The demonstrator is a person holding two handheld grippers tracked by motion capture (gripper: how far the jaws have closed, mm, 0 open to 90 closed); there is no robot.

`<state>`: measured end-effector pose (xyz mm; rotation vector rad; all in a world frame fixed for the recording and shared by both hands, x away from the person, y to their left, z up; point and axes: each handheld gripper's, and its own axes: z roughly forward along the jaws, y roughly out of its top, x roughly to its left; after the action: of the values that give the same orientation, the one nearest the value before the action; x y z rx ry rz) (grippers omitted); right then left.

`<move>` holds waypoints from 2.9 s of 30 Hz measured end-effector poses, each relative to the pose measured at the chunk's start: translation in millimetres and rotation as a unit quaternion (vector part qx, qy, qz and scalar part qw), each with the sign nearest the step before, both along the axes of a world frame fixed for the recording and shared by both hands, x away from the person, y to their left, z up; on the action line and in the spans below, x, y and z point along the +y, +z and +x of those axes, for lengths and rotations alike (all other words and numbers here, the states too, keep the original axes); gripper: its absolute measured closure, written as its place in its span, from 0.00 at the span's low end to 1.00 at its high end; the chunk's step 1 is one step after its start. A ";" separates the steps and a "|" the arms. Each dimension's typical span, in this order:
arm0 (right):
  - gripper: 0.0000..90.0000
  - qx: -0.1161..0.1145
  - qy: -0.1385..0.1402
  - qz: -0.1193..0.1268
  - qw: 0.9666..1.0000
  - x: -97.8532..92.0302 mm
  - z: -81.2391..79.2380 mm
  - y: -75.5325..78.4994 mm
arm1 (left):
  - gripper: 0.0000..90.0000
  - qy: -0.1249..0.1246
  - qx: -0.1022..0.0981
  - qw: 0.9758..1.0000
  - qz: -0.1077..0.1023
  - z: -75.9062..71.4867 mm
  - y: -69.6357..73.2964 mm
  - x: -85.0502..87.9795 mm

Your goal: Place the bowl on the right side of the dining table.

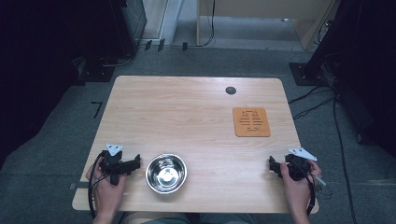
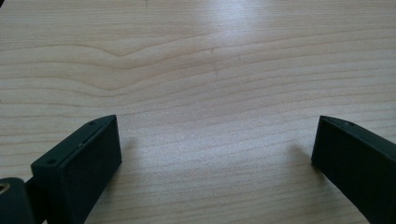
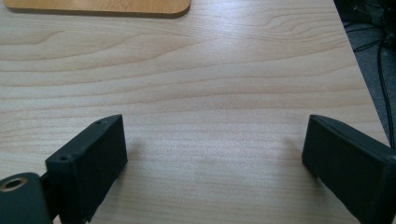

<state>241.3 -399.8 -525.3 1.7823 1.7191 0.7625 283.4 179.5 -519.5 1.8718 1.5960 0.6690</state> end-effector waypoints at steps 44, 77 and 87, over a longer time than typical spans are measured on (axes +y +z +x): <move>0.08 -0.051 0.027 0.034 0.998 52.2 -6.9 35.5 | 0.01 0.000 0.000 1.000 0.000 0.0 0.0 0.0; 0.08 -0.056 0.081 0.068 0.993 104.0 -3.2 49.5 | 0.01 -0.002 0.000 1.000 0.000 0.0 0.0 -0.2; 0.08 -0.056 0.096 0.071 0.991 116.1 -3.0 51.9 | 0.01 -0.002 0.000 1.000 0.000 0.0 -0.1 -0.2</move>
<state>238.4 -283.8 -473.4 1.6453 1.8166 1.0699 283.4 179.3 -519.5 1.8730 1.5923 0.6677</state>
